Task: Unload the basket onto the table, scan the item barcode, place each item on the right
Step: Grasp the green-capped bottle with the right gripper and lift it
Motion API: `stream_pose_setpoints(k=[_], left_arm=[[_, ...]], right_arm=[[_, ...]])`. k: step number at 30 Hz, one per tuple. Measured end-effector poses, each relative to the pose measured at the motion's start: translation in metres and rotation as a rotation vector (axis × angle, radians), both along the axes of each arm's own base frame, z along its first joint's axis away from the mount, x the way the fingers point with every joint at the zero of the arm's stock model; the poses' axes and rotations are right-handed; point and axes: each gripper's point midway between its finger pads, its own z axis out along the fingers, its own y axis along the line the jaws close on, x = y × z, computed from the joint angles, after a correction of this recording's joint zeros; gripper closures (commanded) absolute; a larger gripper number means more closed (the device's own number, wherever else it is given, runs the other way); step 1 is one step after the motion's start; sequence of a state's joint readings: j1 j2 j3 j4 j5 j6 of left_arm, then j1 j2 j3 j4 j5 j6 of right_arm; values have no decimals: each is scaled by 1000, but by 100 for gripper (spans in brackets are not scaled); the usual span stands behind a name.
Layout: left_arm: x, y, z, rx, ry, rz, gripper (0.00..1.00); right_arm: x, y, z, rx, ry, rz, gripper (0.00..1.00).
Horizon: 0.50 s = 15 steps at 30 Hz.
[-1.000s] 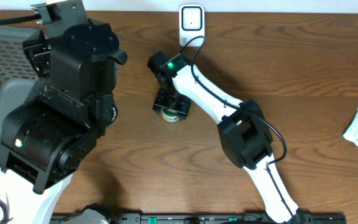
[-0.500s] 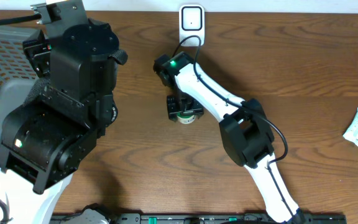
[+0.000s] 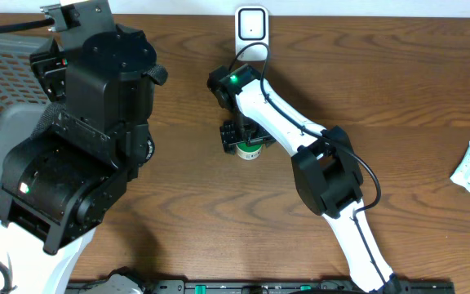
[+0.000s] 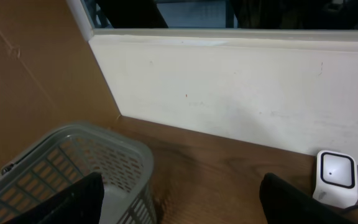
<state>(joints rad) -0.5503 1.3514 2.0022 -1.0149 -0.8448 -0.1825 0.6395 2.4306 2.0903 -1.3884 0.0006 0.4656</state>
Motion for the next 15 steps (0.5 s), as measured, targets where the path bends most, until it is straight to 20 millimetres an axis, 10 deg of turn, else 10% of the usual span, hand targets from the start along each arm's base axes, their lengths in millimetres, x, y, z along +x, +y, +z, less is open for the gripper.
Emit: stream_pose_setpoints(k=[15], left_arm=[[0,0,0,0,0,0,19]], right_arm=[[5,4,-1,12,-22,-17,31]])
